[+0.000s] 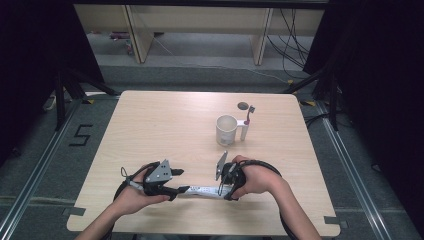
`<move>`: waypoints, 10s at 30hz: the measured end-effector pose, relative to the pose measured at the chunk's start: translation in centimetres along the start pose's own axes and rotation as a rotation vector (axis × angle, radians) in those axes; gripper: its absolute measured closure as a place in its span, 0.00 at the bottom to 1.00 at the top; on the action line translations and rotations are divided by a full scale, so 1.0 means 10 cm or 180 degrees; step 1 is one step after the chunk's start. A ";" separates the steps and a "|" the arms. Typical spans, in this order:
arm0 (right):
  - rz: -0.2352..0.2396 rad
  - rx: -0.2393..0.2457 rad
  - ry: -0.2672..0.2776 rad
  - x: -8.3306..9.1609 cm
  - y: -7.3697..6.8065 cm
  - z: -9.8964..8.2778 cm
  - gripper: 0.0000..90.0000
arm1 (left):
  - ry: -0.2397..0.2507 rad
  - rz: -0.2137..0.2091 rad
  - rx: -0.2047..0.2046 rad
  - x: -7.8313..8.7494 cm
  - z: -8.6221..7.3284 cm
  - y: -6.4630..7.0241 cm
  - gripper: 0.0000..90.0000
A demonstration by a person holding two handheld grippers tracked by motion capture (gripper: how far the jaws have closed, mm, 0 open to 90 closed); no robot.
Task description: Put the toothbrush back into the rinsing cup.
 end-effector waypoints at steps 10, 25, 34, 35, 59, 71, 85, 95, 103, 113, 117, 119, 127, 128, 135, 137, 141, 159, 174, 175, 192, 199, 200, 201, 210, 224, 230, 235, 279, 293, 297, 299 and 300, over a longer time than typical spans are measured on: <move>0.0098 0.0172 -0.0039 -0.06 0.01 0.03 0.48 | -0.0032 0.0019 -0.0016 0.00 -0.02 -0.01 0.44; 0.0111 0.0239 -0.0220 -0.09 0.00 0.14 0.49 | -0.0031 0.0006 0.0014 0.00 -0.04 -0.01 0.43; 0.0112 0.0351 -0.0128 -0.16 0.02 0.24 0.51 | -0.0029 0.0005 0.0027 -0.01 -0.06 -0.02 0.43; 0.0119 0.0370 -0.0111 -0.17 0.02 0.24 0.52 | -0.0017 0.0006 0.0028 -0.01 -0.06 -0.02 0.43; 0.0063 0.0431 -0.0261 -0.16 0.05 0.28 0.73 | -0.0009 0.0001 -0.0001 -0.02 -0.06 -0.01 0.42; 0.0158 0.0193 -0.0137 -0.12 0.05 0.28 0.84 | -0.0012 -0.0015 -0.0005 -0.04 -0.06 0.00 0.42; 0.0204 0.0163 -0.0093 0.03 0.05 0.26 0.87 | -0.0001 -0.0043 -0.0066 -0.04 -0.05 0.00 0.41; 0.0208 0.0023 -0.0163 0.19 0.03 0.21 0.88 | 0.0102 -0.0046 -0.0097 -0.03 0.05 0.03 0.41; 0.0293 0.0125 -0.0246 0.27 0.04 0.19 0.88 | 0.0086 -0.0044 -0.0117 -0.03 0.05 0.02 0.41; 0.0315 0.0095 -0.0412 0.44 0.07 0.20 0.88 | 0.0150 -0.0168 -0.0145 -0.03 0.13 0.11 0.41; 0.0308 0.0068 -0.0488 0.50 0.06 0.23 0.88 | 0.0121 -0.0224 -0.0234 -0.08 0.22 0.17 0.41; 0.0280 0.0185 -0.0467 0.52 0.08 0.26 0.88 | 0.0108 -0.0253 -0.0263 -0.13 0.27 0.20 0.42; 0.0317 0.0270 -0.0431 0.57 0.05 0.37 0.88 | 0.0041 -0.0330 -0.0483 -0.34 0.36 0.26 0.51; 0.0302 0.0325 -0.0414 0.56 0.06 0.37 0.88 | 0.0061 -0.0340 -0.0459 -0.36 0.36 0.27 0.52; 0.0337 0.0402 -0.0332 0.58 0.04 0.44 0.88 | 0.0090 -0.0405 -0.0586 -0.43 0.38 0.26 0.61; 0.0317 0.0364 -0.0341 0.58 0.03 0.44 0.88 | 0.0105 -0.0500 -0.0524 -0.46 0.37 0.29 0.66; 0.0287 0.0390 -0.0371 0.59 0.03 0.45 0.88 | 0.0109 -0.0495 -0.0614 -0.47 0.35 0.30 0.70; 0.0221 0.0571 -0.0322 0.59 0.02 0.49 0.84 | 0.0035 -0.0481 -0.0599 -0.43 0.33 0.28 0.79; -0.0082 0.0280 0.0369 0.89 0.07 0.47 0.63 | 0.0378 -0.0364 -0.0372 -0.38 0.35 0.23 0.84; -0.0163 0.0183 0.0537 0.96 0.08 0.48 0.59 | 0.0434 -0.0347 -0.0345 -0.37 0.35 0.21 0.84; -0.0992 -0.1835 0.3588 1.07 0.25 -0.13 0.50 | 0.1539 0.0641 0.0282 0.06 0.55 -0.11 0.84; -0.0718 -0.2116 0.3894 0.58 0.14 0.01 0.49 | 0.1569 0.0701 0.0306 0.04 0.56 -0.12 0.84; -0.0642 -0.2112 0.3920 0.57 0.11 0.08 0.49 | 0.1563 0.0705 0.0299 0.03 0.56 -0.11 0.84; -0.0615 -0.2099 0.3990 0.57 0.09 0.15 0.48 | 0.1548 0.0710 0.0289 0.02 0.55 -0.11 0.84; -0.0475 -0.2075 0.4407 0.70 0.06 0.58 0.42 | 0.1503 0.0728 0.0246 -0.06 0.55 -0.09 0.84; -0.0582 -0.2177 0.4496 0.76 0.15 0.74 0.53 | 0.1494 0.0794 0.0258 -0.08 0.58 -0.09 0.84; -0.0583 -0.2285 0.4513 0.77 0.15 0.72 0.55 | 0.1497 0.0814 0.0242 -0.11 0.61 -0.08 0.83; -0.0514 -0.2343 0.4530 0.77 0.16 0.71 0.61 | 0.1388 0.0873 0.0189 -0.16 0.61 -0.08 0.83; -0.2110 -0.1811 0.3546 1.25 0.36 0.23 0.84 | 0.0980 0.1167 0.0339 0.20 -0.02 -0.39 0.43; -0.2233 -0.1799 0.3536 1.41 0.41 0.13 0.84 | 0.1083 0.1222 0.0425 0.19 -0.15 -0.45 0.41; -0.2299 -0.1785 0.3556 1.45 0.44 0.11 0.84 | 0.1063 0.1223 0.0442 0.18 -0.18 -0.46 0.41; -0.2334 -0.1788 0.3559 1.47 0.45 0.09 0.84 | 0.1094 0.1222 0.0441 0.17 -0.17 -0.46 0.41; -0.2361 -0.1790 0.3560 1.48 0.45 0.09 0.84 | 0.1055 0.1239 0.0444 0.18 -0.18 -0.46 0.41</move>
Point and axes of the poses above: each handheld gripper's, and its own axes: x roughly backward along the jaws, z roughly out of its top, y roughly to its right, the point moved 7 cm from there along -x, roughly forward along the jaws, and after that the axes turned 1 degree about -z, right-handed, at the moved point
